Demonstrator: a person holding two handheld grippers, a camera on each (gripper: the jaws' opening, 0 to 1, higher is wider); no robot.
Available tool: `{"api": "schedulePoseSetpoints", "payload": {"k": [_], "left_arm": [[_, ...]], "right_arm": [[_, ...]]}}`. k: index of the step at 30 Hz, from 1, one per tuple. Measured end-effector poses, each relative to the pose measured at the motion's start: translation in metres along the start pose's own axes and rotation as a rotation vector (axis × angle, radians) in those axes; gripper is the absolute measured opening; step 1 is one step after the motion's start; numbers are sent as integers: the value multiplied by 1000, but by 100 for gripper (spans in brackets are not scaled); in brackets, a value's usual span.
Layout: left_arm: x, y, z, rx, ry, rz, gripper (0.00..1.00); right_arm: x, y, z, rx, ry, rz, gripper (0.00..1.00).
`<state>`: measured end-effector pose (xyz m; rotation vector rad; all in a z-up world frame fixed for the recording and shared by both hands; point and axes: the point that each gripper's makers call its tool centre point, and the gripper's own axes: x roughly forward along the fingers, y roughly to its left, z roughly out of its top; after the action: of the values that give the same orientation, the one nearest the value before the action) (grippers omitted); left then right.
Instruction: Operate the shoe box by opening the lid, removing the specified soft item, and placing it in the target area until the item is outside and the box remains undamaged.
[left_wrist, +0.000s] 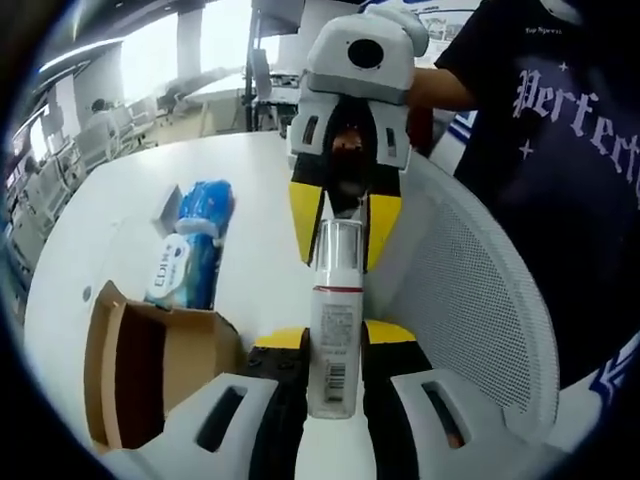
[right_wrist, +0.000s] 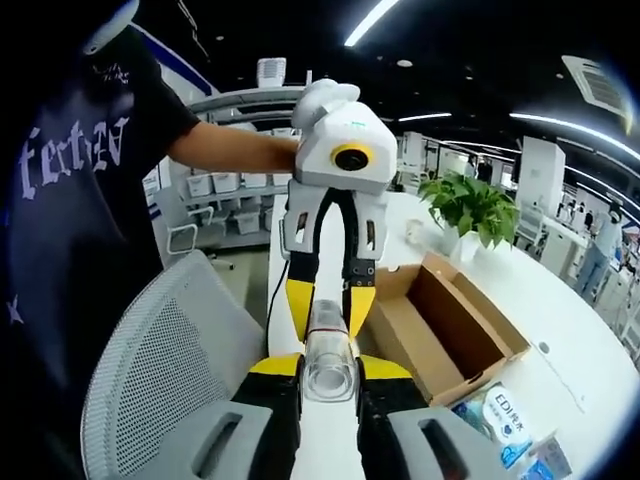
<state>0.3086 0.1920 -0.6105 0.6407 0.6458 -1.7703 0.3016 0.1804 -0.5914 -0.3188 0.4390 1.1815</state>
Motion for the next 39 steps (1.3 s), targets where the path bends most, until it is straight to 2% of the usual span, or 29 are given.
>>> {"api": "schedulePoseSetpoints", "payload": {"k": [21,27,30,39], "left_arm": [[5,13,9,65,-27,51,20],[6,17,6,88,-13,63,26],[5,16,7,85,-16,60,25],[0,19,7,82,-31,85,34]], "right_arm": [[-10,-12,2,-26,24,-49,13],[-11,-12,4,-32,23,-45,13],[-11,-12,3,-34,28,-42,13],[-12,-14,3,-47,42,-40,13]]}}
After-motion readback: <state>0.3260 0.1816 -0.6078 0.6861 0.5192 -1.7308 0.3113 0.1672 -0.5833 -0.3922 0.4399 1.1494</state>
